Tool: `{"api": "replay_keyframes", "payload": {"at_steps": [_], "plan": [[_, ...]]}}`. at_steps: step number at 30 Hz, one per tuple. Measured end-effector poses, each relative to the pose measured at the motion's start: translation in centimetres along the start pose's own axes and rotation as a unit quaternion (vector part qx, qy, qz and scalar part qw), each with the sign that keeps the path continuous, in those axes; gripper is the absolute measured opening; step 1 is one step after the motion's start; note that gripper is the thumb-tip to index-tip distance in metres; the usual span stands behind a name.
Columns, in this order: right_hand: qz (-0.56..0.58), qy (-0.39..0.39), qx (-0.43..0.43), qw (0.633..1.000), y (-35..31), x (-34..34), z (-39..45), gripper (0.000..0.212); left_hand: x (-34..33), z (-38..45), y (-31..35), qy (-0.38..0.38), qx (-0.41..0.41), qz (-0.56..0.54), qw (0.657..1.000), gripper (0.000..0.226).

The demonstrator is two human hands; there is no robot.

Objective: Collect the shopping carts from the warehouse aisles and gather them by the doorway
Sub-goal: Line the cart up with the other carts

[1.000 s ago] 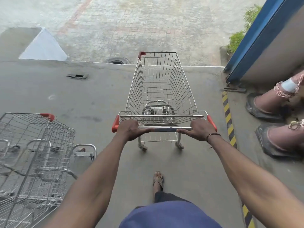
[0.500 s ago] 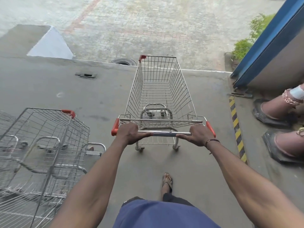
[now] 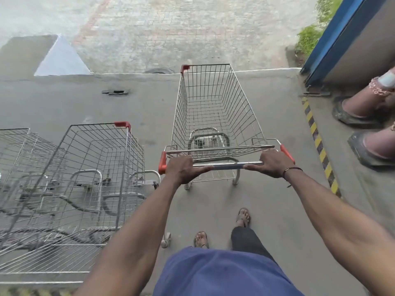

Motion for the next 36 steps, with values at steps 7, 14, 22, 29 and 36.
{"api": "replay_keyframes", "payload": {"at_steps": [7,14,22,29,36], "plan": [[-0.005,0.004,0.0,1.0,-3.1,-2.2,-6.1,0.101,-2.0,-6.9,-0.7,0.005,-0.013,-0.001,1.0,0.095],[-0.007,0.003,0.001,1.0,-4.5,-4.2,-12.0,0.106,-4.0,-13.3,0.2,0.012,-0.004,-0.008,1.0,0.099],[0.004,-0.001,-0.003,1.0,-6.1,-7.0,-20.7,0.108,-6.6,-21.6,1.8,0.0,-0.007,-0.027,1.0,0.097],[0.003,-0.002,-0.012,1.0,-7.1,-8.9,-26.9,0.105,-7.8,-27.9,3.3,-0.007,-0.009,-0.019,1.0,0.099],[-0.054,0.006,-0.01,0.998,-8.3,-10.7,-31.8,0.105,-9.0,-32.5,4.2,0.0,-0.015,0.0,1.0,0.098]]}}
Point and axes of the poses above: each hand's wrist, its own z-axis towards the middle knuckle, its own x-axis out of the back of the hand, y = z × x, the point moved 8 cm from there along z, towards the middle knuckle, and after that the axes turned 7 degrees about -x, right-handed, at the moved point
